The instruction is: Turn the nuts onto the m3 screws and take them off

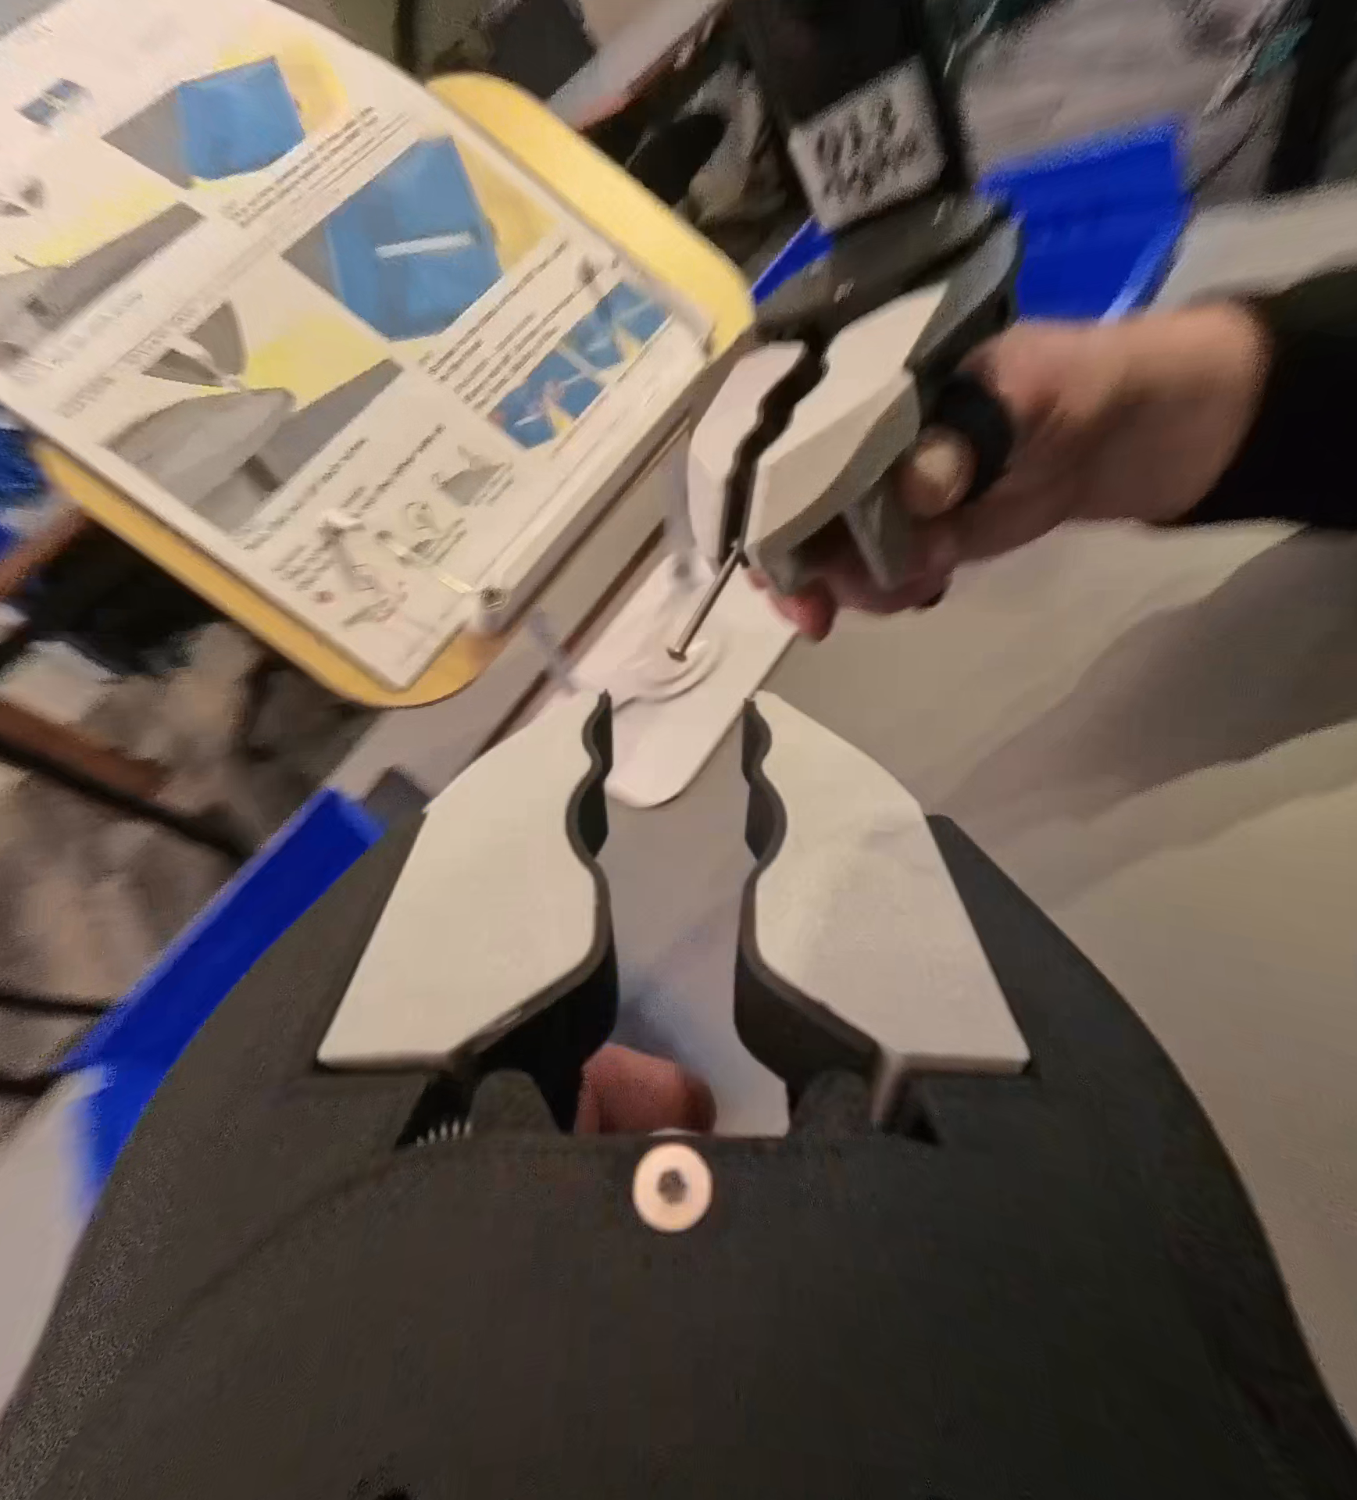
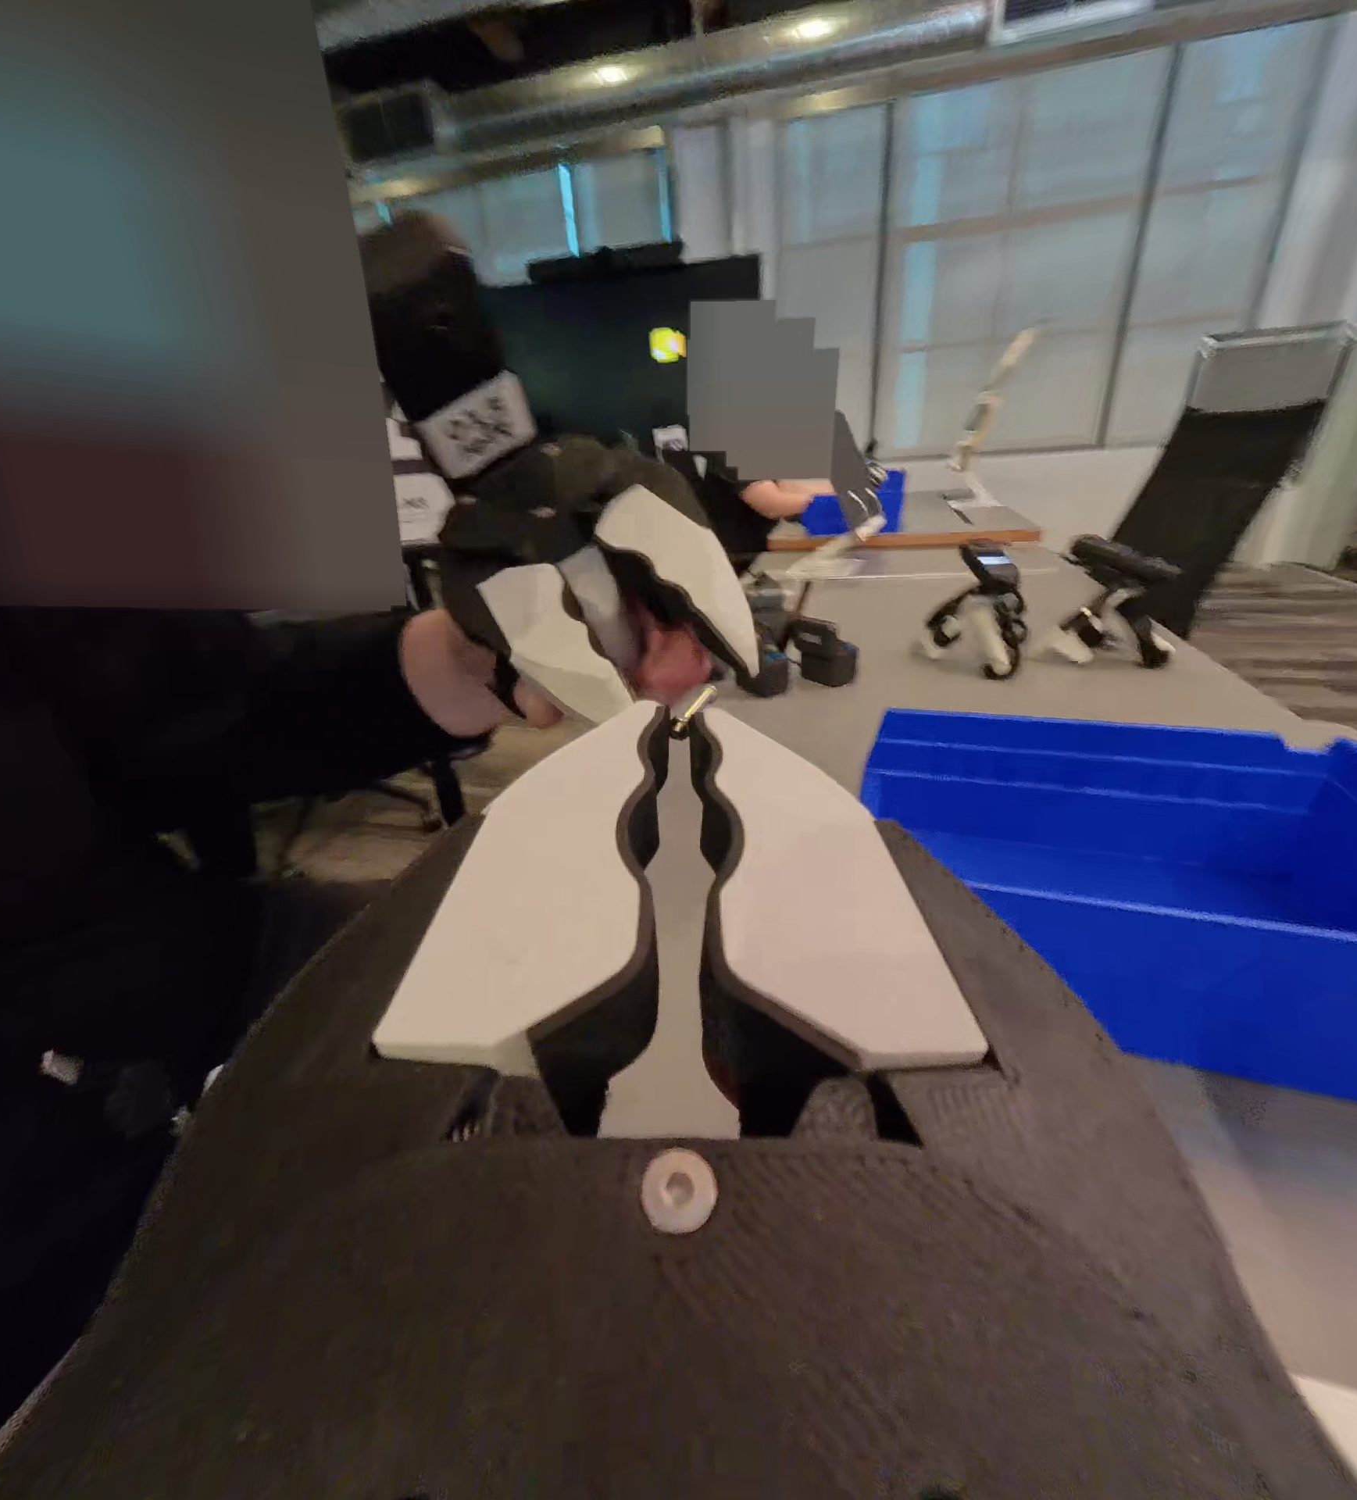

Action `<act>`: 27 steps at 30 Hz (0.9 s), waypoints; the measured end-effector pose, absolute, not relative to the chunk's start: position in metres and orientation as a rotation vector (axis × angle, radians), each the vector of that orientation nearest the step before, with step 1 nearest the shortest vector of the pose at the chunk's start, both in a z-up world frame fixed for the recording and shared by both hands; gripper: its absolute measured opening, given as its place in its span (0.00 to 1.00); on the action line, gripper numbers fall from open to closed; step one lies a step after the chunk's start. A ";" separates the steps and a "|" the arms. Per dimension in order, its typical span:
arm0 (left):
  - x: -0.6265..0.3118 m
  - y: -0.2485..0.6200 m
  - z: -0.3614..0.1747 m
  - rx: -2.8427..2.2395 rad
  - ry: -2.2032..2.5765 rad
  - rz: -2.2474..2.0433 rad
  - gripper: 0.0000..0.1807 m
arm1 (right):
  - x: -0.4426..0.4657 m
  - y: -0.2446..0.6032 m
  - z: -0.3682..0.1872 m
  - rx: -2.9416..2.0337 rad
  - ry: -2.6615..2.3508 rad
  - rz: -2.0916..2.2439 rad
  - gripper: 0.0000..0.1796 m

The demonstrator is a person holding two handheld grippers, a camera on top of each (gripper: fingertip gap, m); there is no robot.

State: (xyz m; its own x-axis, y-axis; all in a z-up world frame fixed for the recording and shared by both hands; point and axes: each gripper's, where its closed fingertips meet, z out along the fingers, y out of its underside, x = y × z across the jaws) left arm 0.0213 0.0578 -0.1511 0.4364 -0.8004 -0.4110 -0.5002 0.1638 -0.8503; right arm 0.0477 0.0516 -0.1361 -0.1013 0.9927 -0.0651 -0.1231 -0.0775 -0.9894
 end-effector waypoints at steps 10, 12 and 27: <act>0.043 0.034 -0.143 -1.449 1.072 -0.905 0.10 | 0.049 0.025 -0.133 -0.965 -1.215 1.602 0.03; 0.044 0.031 -0.140 -1.425 1.076 -0.953 0.08 | 0.048 0.025 -0.134 -0.970 -1.213 1.618 0.03; 0.045 0.028 -0.139 -1.407 1.057 -1.017 0.03 | 0.047 0.024 -0.132 -0.948 -1.197 1.673 0.03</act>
